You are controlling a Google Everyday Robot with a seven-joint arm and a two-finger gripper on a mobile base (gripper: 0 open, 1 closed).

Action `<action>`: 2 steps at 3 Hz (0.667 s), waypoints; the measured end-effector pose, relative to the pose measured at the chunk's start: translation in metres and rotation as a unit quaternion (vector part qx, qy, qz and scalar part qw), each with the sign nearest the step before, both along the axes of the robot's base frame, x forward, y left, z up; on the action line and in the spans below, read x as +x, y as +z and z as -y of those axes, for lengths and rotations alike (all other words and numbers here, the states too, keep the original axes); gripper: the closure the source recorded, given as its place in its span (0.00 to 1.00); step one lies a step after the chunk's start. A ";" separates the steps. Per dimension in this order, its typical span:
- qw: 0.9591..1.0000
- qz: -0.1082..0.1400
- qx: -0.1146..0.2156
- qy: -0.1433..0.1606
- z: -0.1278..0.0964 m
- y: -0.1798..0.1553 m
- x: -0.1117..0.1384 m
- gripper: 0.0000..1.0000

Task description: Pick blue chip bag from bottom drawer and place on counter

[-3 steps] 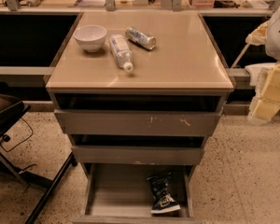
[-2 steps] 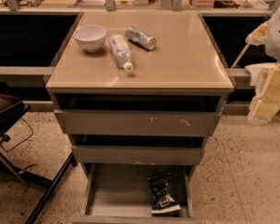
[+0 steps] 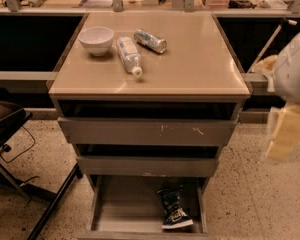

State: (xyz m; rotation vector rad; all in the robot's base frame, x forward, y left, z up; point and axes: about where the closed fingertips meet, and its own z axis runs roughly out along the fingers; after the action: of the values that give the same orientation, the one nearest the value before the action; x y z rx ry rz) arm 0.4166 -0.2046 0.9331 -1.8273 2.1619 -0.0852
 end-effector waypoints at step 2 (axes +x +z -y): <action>0.993 -0.064 0.097 0.005 -0.007 -0.194 -0.037 0.00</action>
Offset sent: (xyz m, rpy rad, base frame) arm -0.0473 0.0154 -0.4483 0.3481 0.1731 -0.0979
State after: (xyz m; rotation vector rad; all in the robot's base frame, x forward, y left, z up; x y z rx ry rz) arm 0.3800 -0.1980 0.7391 -1.7754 2.1589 0.2430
